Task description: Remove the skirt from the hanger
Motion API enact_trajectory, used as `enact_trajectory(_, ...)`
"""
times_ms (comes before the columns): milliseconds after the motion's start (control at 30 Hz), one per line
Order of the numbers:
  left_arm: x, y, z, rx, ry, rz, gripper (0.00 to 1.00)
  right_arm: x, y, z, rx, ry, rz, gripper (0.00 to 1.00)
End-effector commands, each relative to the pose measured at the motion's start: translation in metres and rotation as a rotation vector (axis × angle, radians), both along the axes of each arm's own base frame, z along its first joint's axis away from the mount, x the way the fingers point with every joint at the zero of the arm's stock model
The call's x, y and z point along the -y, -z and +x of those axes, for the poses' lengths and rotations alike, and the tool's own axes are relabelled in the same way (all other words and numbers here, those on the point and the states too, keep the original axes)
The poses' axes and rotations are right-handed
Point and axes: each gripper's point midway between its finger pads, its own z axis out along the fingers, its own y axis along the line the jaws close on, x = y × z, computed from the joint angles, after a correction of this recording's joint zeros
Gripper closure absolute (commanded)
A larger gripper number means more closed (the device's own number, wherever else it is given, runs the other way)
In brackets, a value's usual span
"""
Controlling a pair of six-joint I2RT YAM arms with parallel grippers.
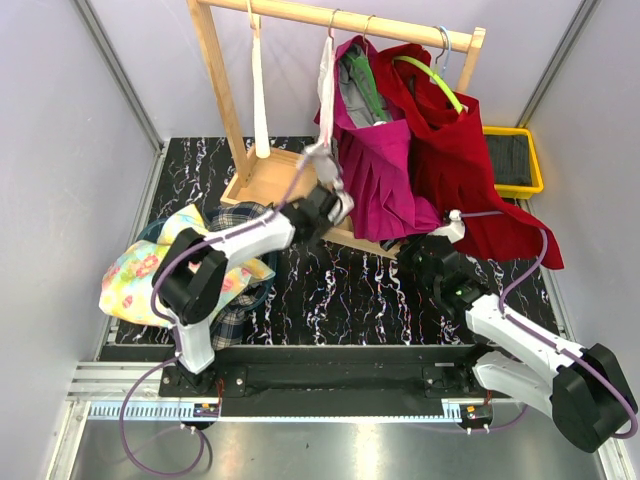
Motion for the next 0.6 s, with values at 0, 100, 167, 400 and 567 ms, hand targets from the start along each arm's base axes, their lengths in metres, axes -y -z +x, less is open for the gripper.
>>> enact_trajectory(0, -0.027, -0.089, 0.037, 0.039, -0.363, -0.274, 0.82, 0.002, -0.014, 0.007, 0.054, 0.022, 0.030, 0.06)
enact_trajectory(100, -0.023, -0.100, 0.033, 0.009, -0.403, -0.350, 0.77, 0.000, -0.011, 0.007, 0.049, 0.016, 0.033, 0.06)
enact_trajectory(167, -0.004, -0.101, 0.027, -0.044, -0.321, -0.381, 0.67, -0.002, -0.013, 0.008, 0.054, 0.009, 0.036, 0.05)
enact_trajectory(400, 0.036, -0.084, 0.045, -0.063, -0.216, -0.324, 0.63, -0.001, -0.012, 0.009, 0.066, 0.009, 0.024, 0.05)
enact_trajectory(567, 0.017, -0.058, 0.079, -0.148, -0.422, -0.395, 0.63, -0.002, -0.011, 0.009, 0.068, 0.005, 0.015, 0.05)
